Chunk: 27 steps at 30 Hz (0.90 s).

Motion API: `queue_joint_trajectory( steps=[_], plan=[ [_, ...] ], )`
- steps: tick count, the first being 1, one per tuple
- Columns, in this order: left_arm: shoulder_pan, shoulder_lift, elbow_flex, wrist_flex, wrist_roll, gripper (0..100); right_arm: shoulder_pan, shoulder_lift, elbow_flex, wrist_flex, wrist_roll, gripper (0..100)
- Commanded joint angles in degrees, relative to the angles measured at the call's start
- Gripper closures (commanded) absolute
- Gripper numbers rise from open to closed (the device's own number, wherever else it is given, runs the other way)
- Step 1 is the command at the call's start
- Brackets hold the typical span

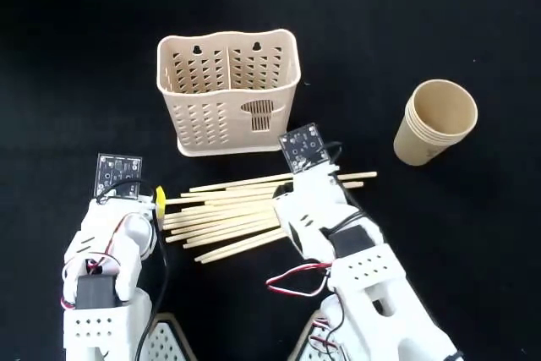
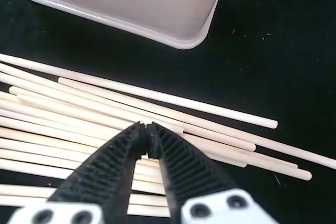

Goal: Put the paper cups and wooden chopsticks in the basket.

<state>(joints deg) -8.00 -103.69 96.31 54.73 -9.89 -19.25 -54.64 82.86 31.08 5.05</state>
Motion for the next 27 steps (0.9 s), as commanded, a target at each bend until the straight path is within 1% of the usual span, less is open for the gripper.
queue_joint_trajectory(
  steps=[1, 27],
  plan=[
    [-0.3, -0.4, 1.0, 0.4, 0.2, 80, -0.6, -0.5, -0.2, -1.3, -0.4, 98.2],
    [-0.7, -0.5, 1.0, 0.1, 0.2, 80, -0.6, -0.5, -0.3, -1.3, -0.4, 98.2]
  ],
)
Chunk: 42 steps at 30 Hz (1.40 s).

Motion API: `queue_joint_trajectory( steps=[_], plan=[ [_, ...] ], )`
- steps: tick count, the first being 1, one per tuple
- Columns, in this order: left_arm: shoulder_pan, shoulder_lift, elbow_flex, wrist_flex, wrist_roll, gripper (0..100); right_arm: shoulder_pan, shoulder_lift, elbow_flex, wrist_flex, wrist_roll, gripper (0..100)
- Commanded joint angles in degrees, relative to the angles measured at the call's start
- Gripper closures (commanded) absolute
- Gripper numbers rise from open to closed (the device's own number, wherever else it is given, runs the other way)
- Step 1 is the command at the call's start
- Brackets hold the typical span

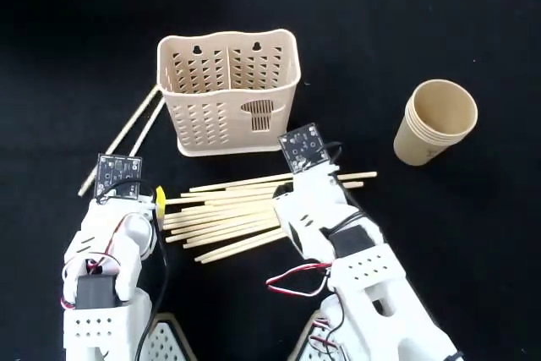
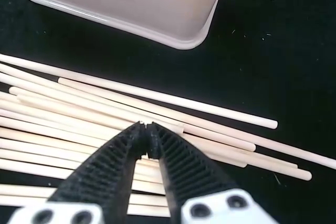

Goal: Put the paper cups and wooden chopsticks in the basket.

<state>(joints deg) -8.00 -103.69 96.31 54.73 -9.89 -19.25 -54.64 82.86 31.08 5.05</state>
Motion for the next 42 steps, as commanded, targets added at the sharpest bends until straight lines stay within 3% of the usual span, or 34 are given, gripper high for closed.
queue_joint_trajectory(
  steps=[1, 8, 10, 13, 21, 34, 42],
  plan=[
    [-0.8, -0.5, 0.8, 0.1, 0.2, 80, -0.6, -0.5, -0.3, -1.3, -0.4, 98.2],
    [-9.4, -0.5, -6.6, 4.1, 0.2, 79, -0.6, -0.5, -0.3, -1.3, -0.3, 98.2],
    [-11.3, -0.4, -8.2, 5.1, -1.3, 75, -0.6, -0.5, -0.3, -1.3, -0.3, 98.2],
    [-11.9, -0.4, -9.3, 6.8, -5.3, 69, -0.6, -0.5, -0.3, -1.3, -0.3, 98.2],
    [-11.9, 0.7, -16.0, 9.8, -5.8, 71, -0.6, -0.4, -0.1, -1.3, 0.0, 98.2],
    [-11.5, 38.3, -34.2, 9.3, -5.9, 71, -0.4, -0.6, -1.2, -0.3, 0.0, 98.3],
    [-11.5, 43.6, -32.3, 0.9, -5.5, 71, -0.1, -0.6, -14.6, 12.4, 0.1, 98.3]
  ],
)
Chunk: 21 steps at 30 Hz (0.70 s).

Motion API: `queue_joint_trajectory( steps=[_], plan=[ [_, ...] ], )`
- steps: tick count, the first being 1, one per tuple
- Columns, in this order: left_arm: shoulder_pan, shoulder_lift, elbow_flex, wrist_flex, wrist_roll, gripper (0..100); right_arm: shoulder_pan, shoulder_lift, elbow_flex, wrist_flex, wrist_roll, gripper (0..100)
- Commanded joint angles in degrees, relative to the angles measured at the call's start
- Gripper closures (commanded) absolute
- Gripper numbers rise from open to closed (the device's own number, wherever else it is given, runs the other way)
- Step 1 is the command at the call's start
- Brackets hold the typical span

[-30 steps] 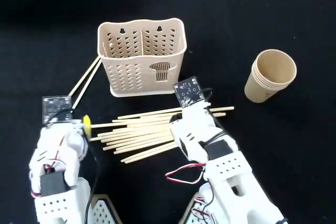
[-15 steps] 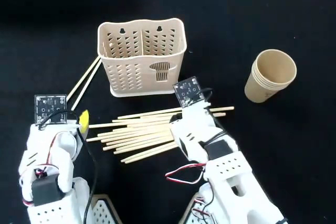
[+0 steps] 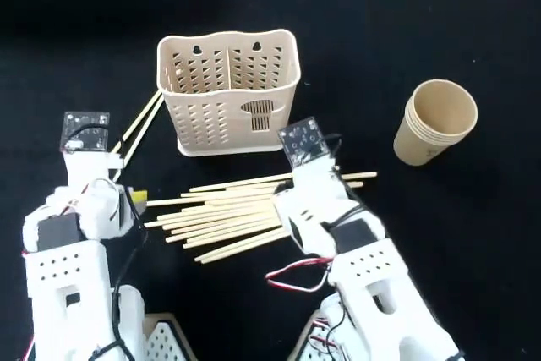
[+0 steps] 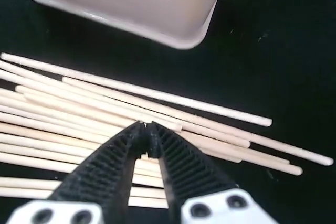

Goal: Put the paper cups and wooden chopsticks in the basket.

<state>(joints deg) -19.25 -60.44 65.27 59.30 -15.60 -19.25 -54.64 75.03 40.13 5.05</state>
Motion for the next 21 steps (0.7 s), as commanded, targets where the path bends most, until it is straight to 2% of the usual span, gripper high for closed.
queue_joint_trajectory(
  steps=[1, 6, 11, 16, 21],
  plan=[
    [-0.2, 0.6, -1.5, -4.4, 0.3, 71, 0.6, -0.6, -8.7, 4.9, 0.1, 98.3],
    [-0.1, 1.1, -2.0, -4.5, 4.6, 71, 6.3, -0.5, -22.7, 15.6, 3.0, 95.0],
    [4.6, 0.4, 1.6, -4.8, 4.4, 71, 18.5, 0.0, -41.0, 23.7, 7.6, 84.5],
    [9.6, 0.8, 5.5, -7.3, 4.5, 71, 34.6, 0.9, -52.7, 24.4, 8.2, 84.5],
    [9.8, 1.0, 8.8, -11.2, 4.3, 71, 43.6, 10.1, -61.5, 24.8, 8.2, 84.5]
  ],
)
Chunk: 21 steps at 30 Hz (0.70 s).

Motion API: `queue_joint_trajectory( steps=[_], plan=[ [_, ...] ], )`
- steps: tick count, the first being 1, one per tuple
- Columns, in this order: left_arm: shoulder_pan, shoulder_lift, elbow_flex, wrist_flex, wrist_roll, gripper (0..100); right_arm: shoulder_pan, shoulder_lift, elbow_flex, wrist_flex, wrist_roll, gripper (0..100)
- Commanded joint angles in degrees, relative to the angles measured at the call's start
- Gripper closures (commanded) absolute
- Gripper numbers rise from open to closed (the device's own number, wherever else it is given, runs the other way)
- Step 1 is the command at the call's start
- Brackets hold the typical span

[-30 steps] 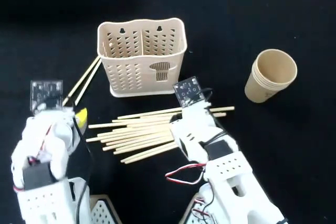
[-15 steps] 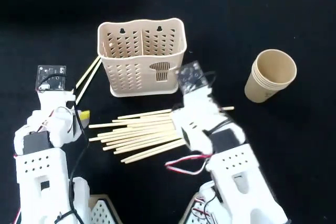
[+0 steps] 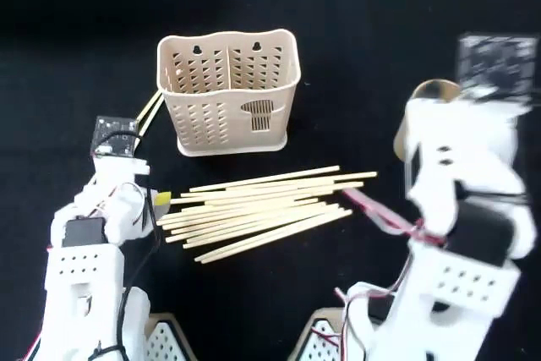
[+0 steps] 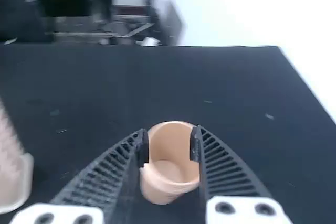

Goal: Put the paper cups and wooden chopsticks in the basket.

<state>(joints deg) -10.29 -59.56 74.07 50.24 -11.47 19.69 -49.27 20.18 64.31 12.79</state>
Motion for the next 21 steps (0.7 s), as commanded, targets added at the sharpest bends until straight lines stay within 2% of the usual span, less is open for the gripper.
queue_joint_trajectory(
  steps=[1, 12, 16, 21],
  plan=[
    [0.8, 0.1, 0.4, -2.1, 0.4, 71, 5.6, 7.3, -8.3, 0.7, 0.4, 84.5],
    [1.1, -0.5, 3.2, -1.6, 0.6, 71, 15.5, 29.1, -21.8, 0.6, 0.4, 84.4],
    [1.2, -0.5, 3.4, -1.6, 0.6, 71, 16.8, 37.3, -24.8, 0.7, 0.6, 84.4],
    [1.3, -0.5, 2.9, 1.3, 0.6, 71, 16.5, 46.0, -27.9, 0.8, 5.3, 84.4]
  ],
)
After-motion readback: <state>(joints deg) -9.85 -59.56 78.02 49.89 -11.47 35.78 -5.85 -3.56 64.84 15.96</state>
